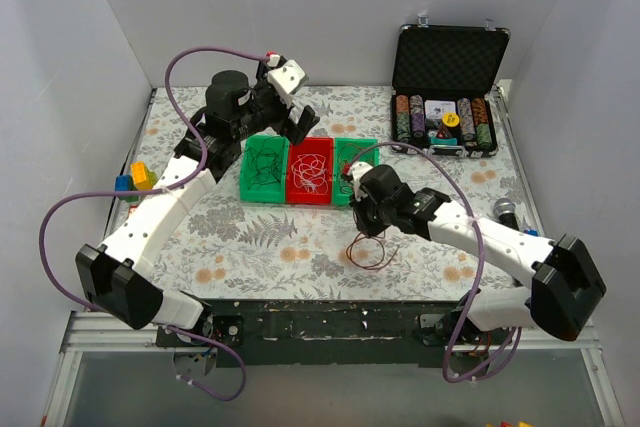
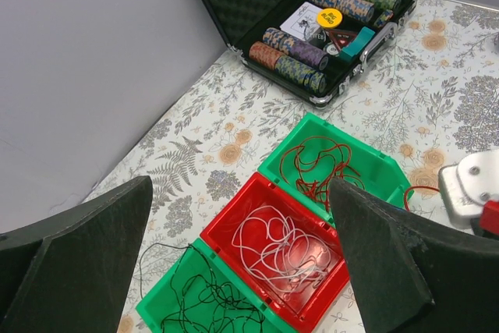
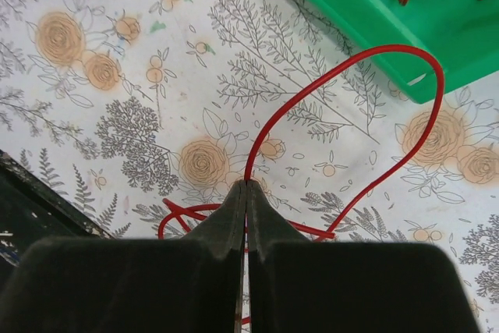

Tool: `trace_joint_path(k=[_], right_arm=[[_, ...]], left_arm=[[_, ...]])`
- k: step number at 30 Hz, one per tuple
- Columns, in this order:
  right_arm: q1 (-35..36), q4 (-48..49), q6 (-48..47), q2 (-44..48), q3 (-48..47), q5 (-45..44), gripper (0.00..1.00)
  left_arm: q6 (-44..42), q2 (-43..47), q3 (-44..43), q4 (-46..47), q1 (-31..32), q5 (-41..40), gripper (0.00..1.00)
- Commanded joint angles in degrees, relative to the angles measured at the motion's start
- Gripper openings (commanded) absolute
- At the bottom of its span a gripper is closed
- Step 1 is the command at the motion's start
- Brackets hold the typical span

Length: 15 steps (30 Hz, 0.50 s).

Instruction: Untangle the cables

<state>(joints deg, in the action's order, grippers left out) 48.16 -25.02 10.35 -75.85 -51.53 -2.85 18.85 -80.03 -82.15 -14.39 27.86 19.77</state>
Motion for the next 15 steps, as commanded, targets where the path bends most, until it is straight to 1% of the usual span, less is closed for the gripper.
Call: trace_joint_path(k=[1, 4, 7, 11, 13, 15], right_arm=[[-1.3, 3.7, 0.5, 5.1, -4.8, -0.4, 0.01], [-5.0, 2.6, 0.3, 5.2, -12.1, 0.8, 0.01], [-9.3, 0.1, -0.2, 1.8, -21.8, 2.4, 0.01], [-12.1, -0.6, -2.3, -3.4, -32.7, 2.4, 0.01], [-12.9, -0.5, -2.8, -6.5, -36.9, 2.4, 0.01], [-13.6, 0.0, -3.3, -9.0, -40.0, 4.6, 0.01]], left_arm=[[-0.2, 3.0, 0.3, 0.9, -0.3, 0.0, 0.98], [-0.1, 3.2, 0.2, 0.9, -0.3, 0.2, 0.98], [0.0, 3.4, 0.2, 0.9, -0.3, 0.4, 0.98], [0.0, 3.8, 0.2, 0.9, -0.3, 0.0, 0.98], [0.0, 4.2, 0.3, 0.9, -0.3, -0.5, 0.98], [0.2, 4.4, 0.4, 0.9, -0.3, -0.8, 0.98]])
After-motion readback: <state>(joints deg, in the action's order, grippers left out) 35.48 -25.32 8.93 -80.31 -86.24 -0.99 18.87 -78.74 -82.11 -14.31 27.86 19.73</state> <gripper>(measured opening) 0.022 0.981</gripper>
